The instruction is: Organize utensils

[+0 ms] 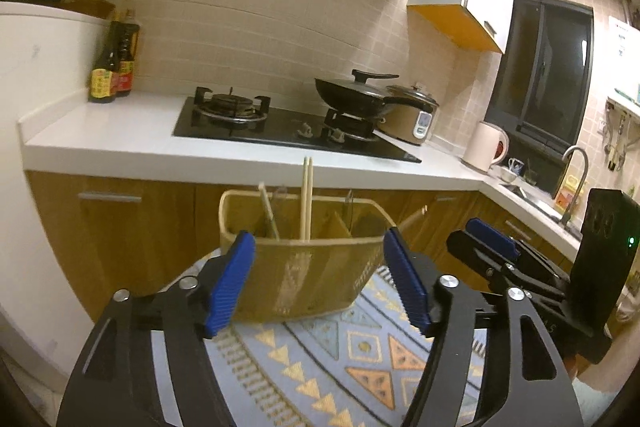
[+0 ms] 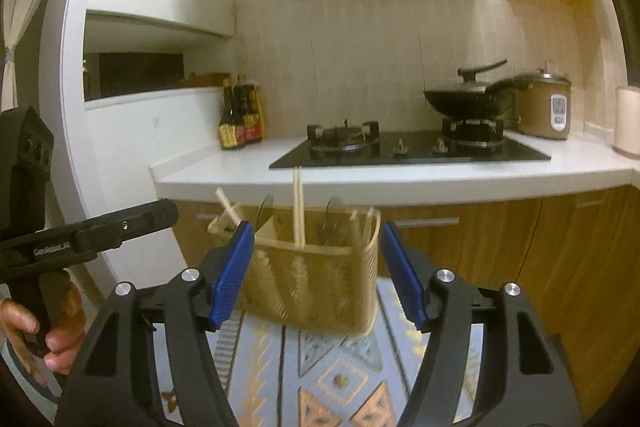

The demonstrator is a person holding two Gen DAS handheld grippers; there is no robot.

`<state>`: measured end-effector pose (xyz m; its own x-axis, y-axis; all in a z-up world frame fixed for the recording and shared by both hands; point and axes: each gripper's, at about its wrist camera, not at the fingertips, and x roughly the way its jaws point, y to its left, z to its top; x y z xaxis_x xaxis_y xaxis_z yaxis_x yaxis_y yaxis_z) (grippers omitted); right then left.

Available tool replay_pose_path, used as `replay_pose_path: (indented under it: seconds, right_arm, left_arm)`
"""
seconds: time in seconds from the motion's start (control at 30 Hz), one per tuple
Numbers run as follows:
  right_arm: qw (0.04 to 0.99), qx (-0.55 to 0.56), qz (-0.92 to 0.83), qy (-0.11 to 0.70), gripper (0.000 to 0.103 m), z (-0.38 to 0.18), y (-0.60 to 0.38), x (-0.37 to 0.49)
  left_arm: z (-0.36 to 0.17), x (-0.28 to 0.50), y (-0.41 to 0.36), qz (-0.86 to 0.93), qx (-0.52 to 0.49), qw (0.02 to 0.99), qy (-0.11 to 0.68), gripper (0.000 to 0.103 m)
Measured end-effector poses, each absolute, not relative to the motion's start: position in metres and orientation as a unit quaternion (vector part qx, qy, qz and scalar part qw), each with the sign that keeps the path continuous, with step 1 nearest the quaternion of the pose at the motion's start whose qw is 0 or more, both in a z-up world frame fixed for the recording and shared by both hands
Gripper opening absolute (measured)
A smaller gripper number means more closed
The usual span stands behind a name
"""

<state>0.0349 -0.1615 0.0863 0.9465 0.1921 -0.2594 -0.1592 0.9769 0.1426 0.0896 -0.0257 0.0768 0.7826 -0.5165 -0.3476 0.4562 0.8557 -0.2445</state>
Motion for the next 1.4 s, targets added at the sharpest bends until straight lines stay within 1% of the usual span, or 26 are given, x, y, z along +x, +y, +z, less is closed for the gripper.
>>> replay_pose_path:
  seconds: [0.1,0.17,0.23,0.3,0.43,0.57,0.7,0.8,0.9,1.13,1.3,1.4]
  right_arm:
    - [0.981,0.075,0.092,0.155,0.062,0.073,-0.157,0.031]
    - [0.979,0.079,0.087,0.164,0.062,0.064,-0.153,0.030]
    - [0.979,0.078,0.077,0.171,0.066,0.054,-0.150,0.030]
    - [0.981,0.072,0.061,0.170,0.070,0.047,-0.147,0.030]
    - [0.984,0.068,0.024,0.163,0.071,0.029,-0.148,0.030]
    - [0.985,0.076,0.014,0.152,0.071,0.020,-0.154,0.030]
    - [0.990,0.050,-0.009,0.135,0.071,0.016,-0.155,0.027]
    - [0.989,0.048,-0.011,0.137,0.071,0.013,-0.157,0.029]
    - [0.989,0.050,-0.009,0.142,0.071,0.012,-0.158,0.031]
    - [0.987,0.058,-0.001,0.149,0.071,0.013,-0.160,0.031]
    - [0.988,0.050,0.004,0.149,0.071,0.012,-0.155,0.032]
    - [0.987,0.040,0.010,0.155,0.072,0.010,-0.151,0.035]
  left_arm:
    - [0.064,0.074,-0.027,-0.231,-0.057,0.952,0.193,0.078]
    - [0.053,0.064,-0.028,-0.205,-0.041,0.961,0.183,0.081]
    - [0.044,0.058,-0.028,-0.183,-0.029,0.967,0.176,0.085]
    - [0.031,0.053,-0.029,-0.147,-0.016,0.975,0.164,0.086]
    - [0.014,0.052,-0.025,-0.104,-0.011,0.983,0.150,0.086]
    - [0.004,0.050,-0.016,-0.068,-0.039,0.989,0.123,0.086]
    - [0.001,0.049,-0.013,-0.048,-0.037,0.993,0.100,0.086]
    - [-0.003,0.053,-0.012,-0.039,-0.033,0.993,0.107,0.086]
    - [-0.005,0.058,-0.011,-0.023,-0.031,0.993,0.115,0.090]
    - [-0.007,0.063,-0.001,-0.010,-0.044,0.991,0.126,0.090]
    - [-0.010,0.062,-0.008,-0.016,-0.026,0.991,0.127,0.090]
    - [-0.011,0.063,-0.010,-0.021,-0.020,0.991,0.129,0.093]
